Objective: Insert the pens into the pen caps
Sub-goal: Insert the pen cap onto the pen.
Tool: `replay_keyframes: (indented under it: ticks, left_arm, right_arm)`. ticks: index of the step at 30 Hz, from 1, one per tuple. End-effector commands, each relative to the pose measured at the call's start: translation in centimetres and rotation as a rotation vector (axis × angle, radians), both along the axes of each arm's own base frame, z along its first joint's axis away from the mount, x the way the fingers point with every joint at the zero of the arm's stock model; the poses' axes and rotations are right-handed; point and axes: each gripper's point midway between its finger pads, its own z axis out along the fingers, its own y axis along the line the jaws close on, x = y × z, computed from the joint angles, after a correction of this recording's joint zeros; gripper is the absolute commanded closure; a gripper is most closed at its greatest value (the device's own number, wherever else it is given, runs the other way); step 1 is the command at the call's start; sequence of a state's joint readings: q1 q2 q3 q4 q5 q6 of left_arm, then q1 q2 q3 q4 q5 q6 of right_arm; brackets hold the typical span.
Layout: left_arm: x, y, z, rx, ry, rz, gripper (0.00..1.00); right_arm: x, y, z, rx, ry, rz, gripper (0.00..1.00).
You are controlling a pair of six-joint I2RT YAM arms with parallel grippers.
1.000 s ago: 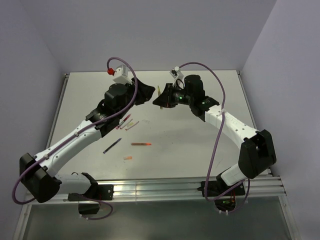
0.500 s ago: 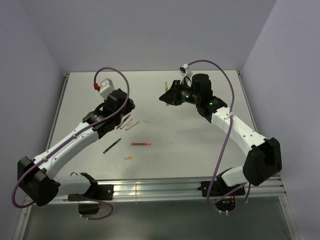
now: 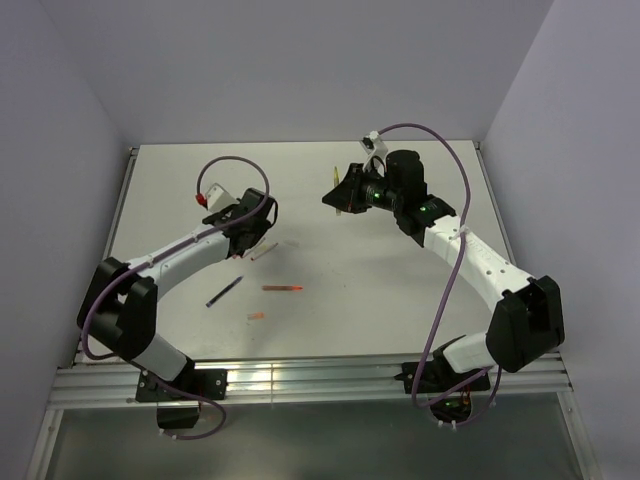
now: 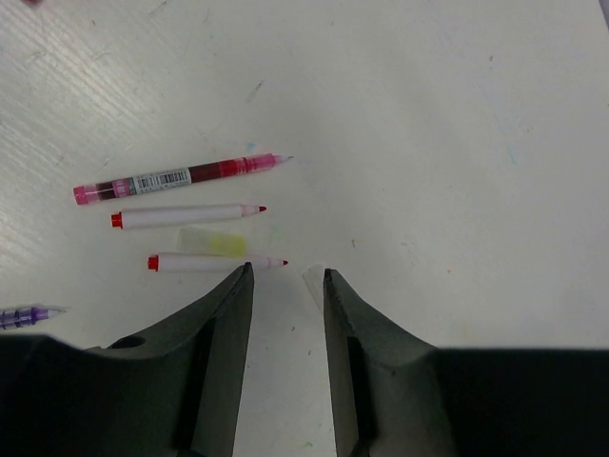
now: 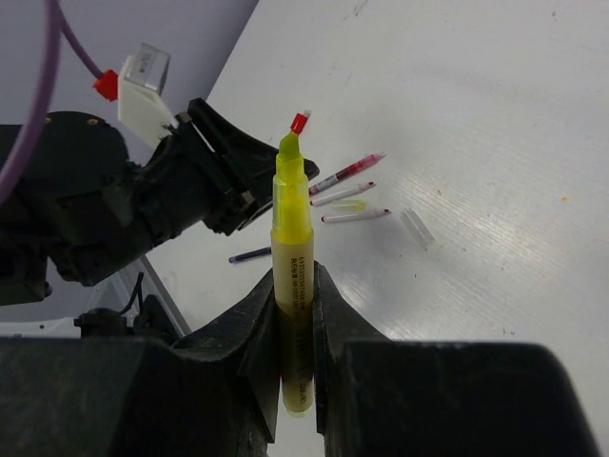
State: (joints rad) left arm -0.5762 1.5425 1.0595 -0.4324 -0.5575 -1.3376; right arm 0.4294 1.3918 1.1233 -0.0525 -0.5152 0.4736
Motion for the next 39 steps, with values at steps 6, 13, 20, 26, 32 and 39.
replay_keyframes:
  ticks: [6,13,20,26,32,39]
  left_arm:
    - [0.8,-0.3,-2.2,-0.081,0.038,0.080,0.59]
    - [0.5,-0.3,-4.2,-0.107,0.079,0.086,0.60]
    - [0.6,-0.3,-4.9,-0.106,0.092,0.094,0.61]
    - [0.8,-0.3,-5.6,-0.108,0.113,0.091,0.61]
    - [0.4,-0.3,-6.4,-0.110,0.136,0.090,0.61]
    - [0.3,-0.5,-7.3,-0.114,0.159,0.081,0.61]
  right_arm:
    - [-0.2,-0.6,1.9,0.014,-0.073,-0.006,1.00]
    - [-0.2,-0.5,2.0,0.023,-0.075,0.006,1.00]
    - [-0.2,-0.6,1.9,0.020,-0.076,0.002,1.00]
    - [-0.2,-0.6,1.8,0.019,-0.073,0.004,1.00]
    - [-0.2,-0.4,1.5,0.020,-0.066,0.010,1.00]
    - [-0.1,-0.4,1.5,0.023,-0.064,0.014,1.00]
